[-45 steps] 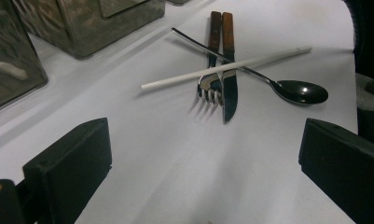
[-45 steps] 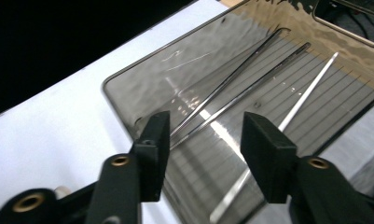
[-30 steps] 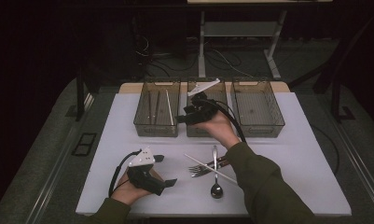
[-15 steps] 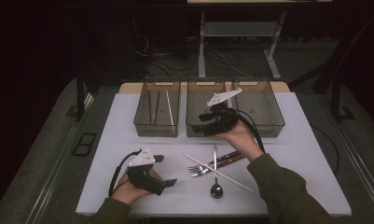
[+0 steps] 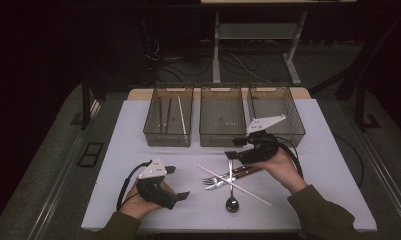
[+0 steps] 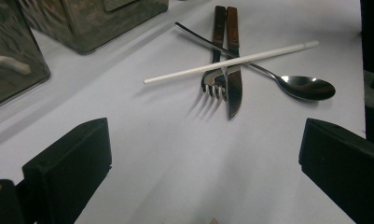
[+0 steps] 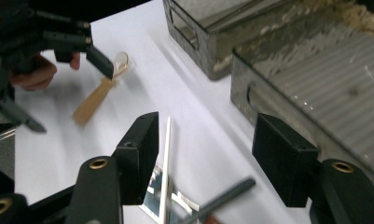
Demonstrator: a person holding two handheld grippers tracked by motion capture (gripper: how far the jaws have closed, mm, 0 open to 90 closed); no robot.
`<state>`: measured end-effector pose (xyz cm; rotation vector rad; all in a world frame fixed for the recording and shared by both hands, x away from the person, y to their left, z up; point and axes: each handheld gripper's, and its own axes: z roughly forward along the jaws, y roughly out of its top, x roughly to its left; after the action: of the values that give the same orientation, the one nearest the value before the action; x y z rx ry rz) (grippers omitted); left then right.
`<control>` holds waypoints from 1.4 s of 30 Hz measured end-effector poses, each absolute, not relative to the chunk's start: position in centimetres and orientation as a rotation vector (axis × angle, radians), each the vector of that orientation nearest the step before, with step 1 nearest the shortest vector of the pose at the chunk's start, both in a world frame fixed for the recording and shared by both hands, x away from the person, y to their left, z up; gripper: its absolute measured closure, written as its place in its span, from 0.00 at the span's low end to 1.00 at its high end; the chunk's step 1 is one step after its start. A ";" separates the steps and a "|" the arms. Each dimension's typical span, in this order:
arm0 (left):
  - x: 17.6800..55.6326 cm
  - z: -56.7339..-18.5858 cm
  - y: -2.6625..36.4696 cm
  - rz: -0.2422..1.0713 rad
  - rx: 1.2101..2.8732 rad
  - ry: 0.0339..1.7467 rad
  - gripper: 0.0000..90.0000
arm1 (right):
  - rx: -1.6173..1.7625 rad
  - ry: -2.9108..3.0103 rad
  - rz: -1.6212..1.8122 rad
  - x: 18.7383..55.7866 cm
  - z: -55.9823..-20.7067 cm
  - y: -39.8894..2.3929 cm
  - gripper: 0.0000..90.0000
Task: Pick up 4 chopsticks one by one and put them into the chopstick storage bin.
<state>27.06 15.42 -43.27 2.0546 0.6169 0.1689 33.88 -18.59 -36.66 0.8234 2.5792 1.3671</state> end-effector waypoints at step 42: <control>27.1 -43.2 15.3 0.165 2.060 0.594 0.01 | 0.746 2.896 0.957 28.5 -42.7 -20.9 0.81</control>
<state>27.08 15.29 -43.17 2.0600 0.5941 0.1646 28.47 -20.92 -42.73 0.7460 2.8963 0.9565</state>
